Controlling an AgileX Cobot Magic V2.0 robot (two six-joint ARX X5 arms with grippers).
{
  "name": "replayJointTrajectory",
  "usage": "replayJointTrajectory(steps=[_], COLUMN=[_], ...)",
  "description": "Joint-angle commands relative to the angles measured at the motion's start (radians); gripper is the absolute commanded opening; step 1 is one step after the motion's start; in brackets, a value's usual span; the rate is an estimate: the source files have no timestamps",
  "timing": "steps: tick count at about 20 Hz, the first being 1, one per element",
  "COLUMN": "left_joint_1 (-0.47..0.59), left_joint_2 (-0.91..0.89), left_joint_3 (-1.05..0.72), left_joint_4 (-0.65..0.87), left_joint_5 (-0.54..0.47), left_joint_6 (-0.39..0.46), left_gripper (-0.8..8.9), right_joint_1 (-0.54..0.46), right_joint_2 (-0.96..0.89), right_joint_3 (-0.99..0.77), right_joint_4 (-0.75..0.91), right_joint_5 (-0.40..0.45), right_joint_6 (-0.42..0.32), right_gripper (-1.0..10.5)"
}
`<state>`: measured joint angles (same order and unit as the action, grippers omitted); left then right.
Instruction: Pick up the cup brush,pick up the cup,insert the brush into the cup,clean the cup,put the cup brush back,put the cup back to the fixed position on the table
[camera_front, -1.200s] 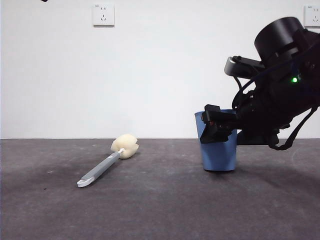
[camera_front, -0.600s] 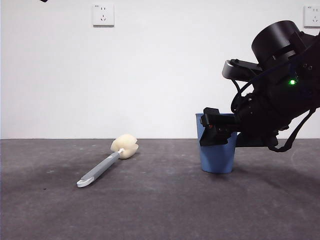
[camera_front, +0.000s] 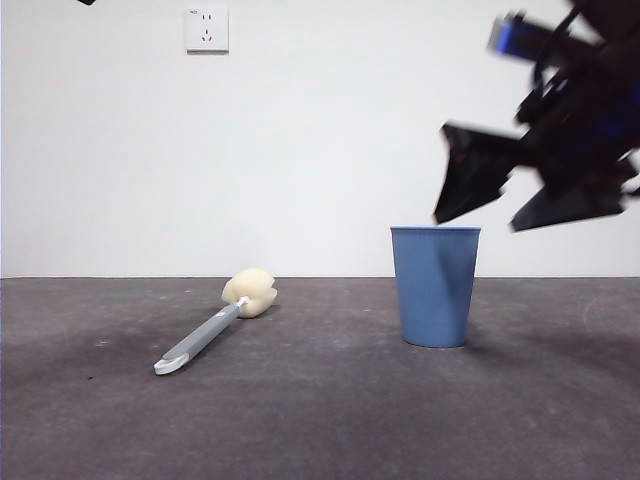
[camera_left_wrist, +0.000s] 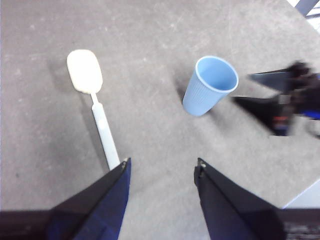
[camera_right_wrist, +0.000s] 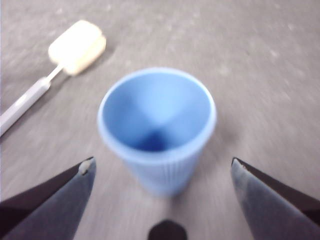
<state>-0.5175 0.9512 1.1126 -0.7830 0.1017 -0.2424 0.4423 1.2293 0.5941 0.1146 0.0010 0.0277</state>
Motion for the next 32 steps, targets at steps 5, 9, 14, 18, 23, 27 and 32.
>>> replayJointTrajectory(steps=[5, 9, 14, 18, 23, 27, 32], left_joint_1=[-0.001, -0.001, -0.001, -0.001, -0.001, 0.0, 0.082], left_joint_2=[-0.001, -0.001, -0.001, -0.001, -0.001, -0.001, -0.084], left_joint_3=[-0.006, -0.006, -0.006, -0.006, -0.006, -0.006, -0.031], left_joint_4=[-0.119, -0.189, -0.217, -0.222, -0.22, -0.219, -0.023], left_joint_5=[0.013, 0.07, 0.09, 0.084, 0.084, 0.084, 0.046], left_joint_6=[0.099, 0.142, 0.147, 0.146, 0.146, 0.146, 0.256], left_gripper=[2.19, 0.0, -0.08, -0.04, -0.04, -0.04, -0.04], right_joint_1=[0.078, 0.119, 0.13, 0.13, 0.129, 0.129, 0.129], right_joint_2=[-0.402, -0.481, -0.491, -0.491, -0.491, -0.491, -0.491], right_joint_3=[0.063, 0.13, 0.133, 0.133, 0.133, 0.133, 0.133], right_joint_4=[-0.668, -0.875, -0.896, -0.902, -0.902, -0.902, -0.902], right_joint_5=[-0.09, -0.211, -0.264, -0.259, -0.257, -0.257, -0.257], right_joint_6=[0.117, 0.184, 0.213, 0.259, 0.259, 0.259, 0.259], right_gripper=[4.4, -0.1, 0.0, 0.0, 0.0, 0.0, 0.0])
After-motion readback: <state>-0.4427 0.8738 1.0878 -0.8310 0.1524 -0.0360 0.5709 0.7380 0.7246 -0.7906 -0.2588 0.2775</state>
